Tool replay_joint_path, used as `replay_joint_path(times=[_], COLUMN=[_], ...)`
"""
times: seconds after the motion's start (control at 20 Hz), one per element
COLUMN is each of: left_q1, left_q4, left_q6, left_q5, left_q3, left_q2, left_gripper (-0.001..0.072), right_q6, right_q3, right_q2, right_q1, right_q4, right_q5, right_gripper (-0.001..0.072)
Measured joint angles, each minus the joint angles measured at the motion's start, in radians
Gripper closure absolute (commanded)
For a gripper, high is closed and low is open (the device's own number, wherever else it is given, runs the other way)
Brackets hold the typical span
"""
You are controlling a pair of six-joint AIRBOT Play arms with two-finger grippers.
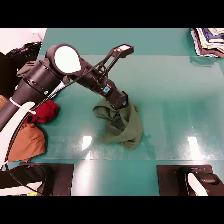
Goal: Fold the shirts.
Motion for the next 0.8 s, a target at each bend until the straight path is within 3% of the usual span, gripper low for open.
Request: replay_joint_path(times=[0.25, 0.45, 0.8], left_q1=[0.206, 0.348, 0.400], left_q4=[0.069, 0.074, -0.119], left_q6=[-0.010, -0.009, 0.134], left_q5=[-0.010, 0.040, 0.182], left_q3=[-0.061, -0.237, -0.437], left_q2=[0.018, 0.000, -0.147], left_gripper=[0.0106, 0.0106, 0.0107], right_q6=[0.000, 0.016, 0.048], right_q3=[-0.062, -0.074, -0.077], right_q2=[0.018, -0.010, -0.080], right_q1=[0.000, 0.000, 0.000], right_q4=[0.003, 0.007, 0.010], right_q5=[0.000, 0.001, 0.018], right_gripper=[0.0691, 0.0691, 0.0691])
